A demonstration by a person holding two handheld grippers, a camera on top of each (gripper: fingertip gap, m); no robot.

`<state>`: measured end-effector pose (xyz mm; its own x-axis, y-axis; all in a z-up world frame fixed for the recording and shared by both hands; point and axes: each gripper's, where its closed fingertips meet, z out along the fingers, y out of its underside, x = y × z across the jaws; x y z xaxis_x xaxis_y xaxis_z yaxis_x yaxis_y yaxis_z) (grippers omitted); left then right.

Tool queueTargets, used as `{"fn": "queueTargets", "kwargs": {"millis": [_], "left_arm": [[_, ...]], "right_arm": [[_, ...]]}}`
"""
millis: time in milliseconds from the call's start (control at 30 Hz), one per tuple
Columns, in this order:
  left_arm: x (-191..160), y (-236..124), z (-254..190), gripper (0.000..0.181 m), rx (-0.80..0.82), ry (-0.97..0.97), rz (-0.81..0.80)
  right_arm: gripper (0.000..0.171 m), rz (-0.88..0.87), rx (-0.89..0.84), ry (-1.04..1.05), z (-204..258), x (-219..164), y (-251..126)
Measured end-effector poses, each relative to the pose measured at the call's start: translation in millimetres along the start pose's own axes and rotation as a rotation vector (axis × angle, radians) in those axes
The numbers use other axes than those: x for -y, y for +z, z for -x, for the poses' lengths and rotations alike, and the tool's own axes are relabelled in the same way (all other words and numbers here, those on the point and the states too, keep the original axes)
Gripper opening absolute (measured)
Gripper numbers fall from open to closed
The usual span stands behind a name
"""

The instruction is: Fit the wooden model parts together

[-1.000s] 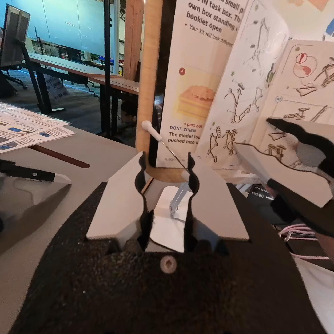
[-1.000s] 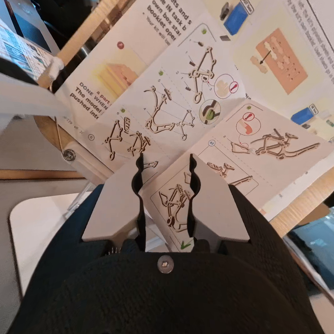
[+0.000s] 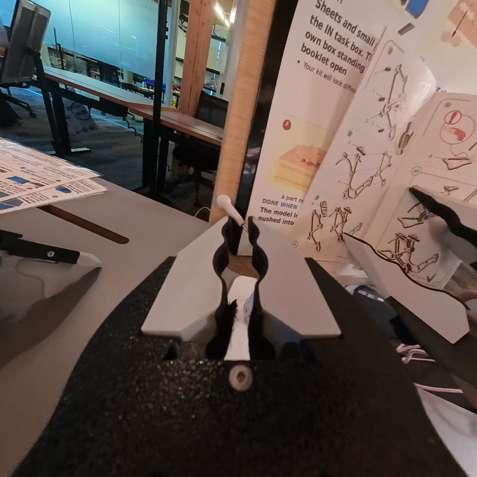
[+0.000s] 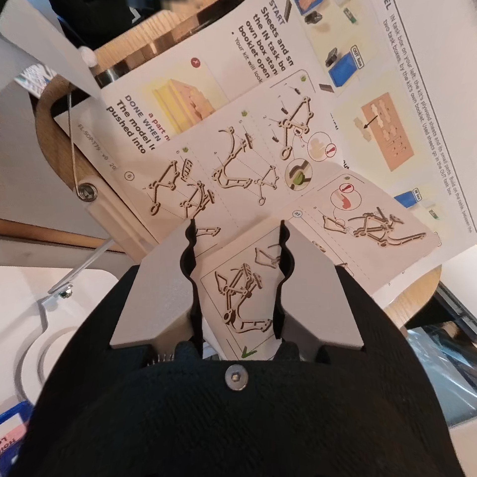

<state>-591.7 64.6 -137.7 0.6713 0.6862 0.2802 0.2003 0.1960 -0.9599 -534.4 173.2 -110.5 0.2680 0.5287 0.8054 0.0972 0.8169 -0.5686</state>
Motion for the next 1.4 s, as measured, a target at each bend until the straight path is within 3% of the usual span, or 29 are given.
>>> {"fn": "queueTargets", "kwargs": {"millis": [167,300,600,767,933,1200,1400], "left_arm": [[18.5,-3.6,-28.3,0.005,-0.13,0.06,-0.141],[21.7,0.3,-48.7,0.004,-0.228,0.168,-0.154],[10.1,5.6,-90.2,0.005,-0.476,0.648,-0.085],[2.1,26.7,-86.9,0.005,-0.346,0.832,0.096],[4.3,17.1,-83.0,0.006,-0.183,0.966,0.081],[-5.7,-16.1,-82.1,0.016,-0.274,0.631,0.141],[-26.5,-23.6,-112.3,0.016,-0.418,0.652,0.176]], "right_arm": [[0.06,-0.024,0.042,0.011,4.6,0.3,0.5],[0.058,-0.049,0.09,0.021,10.9,-0.3,-0.2],[0.053,-0.079,0.132,0.026,13.7,0.1,-1.1],[0.059,-0.07,0.152,0.048,15.3,-1.9,-1.5],[0.062,-0.11,0.137,0.046,11.5,0.3,-28.2],[0.062,-0.012,0.056,0.21,-24.2,-18.9,-68.1],[0.054,0.092,-0.041,0.526,-54.0,-59.1,-88.7]]}}
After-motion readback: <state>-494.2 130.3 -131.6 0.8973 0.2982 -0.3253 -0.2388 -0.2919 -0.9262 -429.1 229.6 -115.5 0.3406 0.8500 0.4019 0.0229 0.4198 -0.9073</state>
